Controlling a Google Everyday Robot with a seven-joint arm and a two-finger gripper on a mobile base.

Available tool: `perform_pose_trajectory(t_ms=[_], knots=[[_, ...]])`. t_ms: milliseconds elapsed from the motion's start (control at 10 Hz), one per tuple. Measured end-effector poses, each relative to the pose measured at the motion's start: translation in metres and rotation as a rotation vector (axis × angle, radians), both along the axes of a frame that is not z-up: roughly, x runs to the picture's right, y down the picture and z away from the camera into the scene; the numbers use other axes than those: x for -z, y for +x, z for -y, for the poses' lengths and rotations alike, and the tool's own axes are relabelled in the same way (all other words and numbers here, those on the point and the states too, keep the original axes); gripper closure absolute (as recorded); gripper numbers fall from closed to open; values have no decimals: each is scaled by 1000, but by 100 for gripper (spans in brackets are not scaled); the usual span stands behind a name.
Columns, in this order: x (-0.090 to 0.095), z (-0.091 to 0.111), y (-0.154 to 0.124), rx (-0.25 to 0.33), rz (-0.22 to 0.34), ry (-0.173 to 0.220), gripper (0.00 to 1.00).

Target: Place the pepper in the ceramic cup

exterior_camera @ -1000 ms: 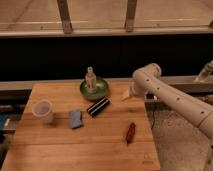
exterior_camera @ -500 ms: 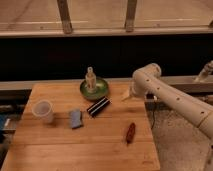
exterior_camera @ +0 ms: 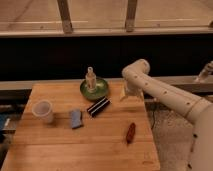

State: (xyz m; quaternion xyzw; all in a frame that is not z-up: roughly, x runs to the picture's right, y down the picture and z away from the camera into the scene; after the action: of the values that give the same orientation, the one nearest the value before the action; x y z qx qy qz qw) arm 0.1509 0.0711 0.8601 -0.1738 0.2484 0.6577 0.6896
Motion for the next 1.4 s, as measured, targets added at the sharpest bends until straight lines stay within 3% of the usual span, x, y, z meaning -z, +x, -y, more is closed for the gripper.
perform_pose_trajectory(t_ms=[100, 400, 800, 1100, 1400], knots=[[4, -9, 2, 12, -39, -25, 24], [23, -41, 26, -67, -108, -61, 24], [39, -70, 28, -161, -115, -101, 24], [39, -84, 26, -124, -136, -183, 24], [39, -85, 26, -116, -136, -196, 24]])
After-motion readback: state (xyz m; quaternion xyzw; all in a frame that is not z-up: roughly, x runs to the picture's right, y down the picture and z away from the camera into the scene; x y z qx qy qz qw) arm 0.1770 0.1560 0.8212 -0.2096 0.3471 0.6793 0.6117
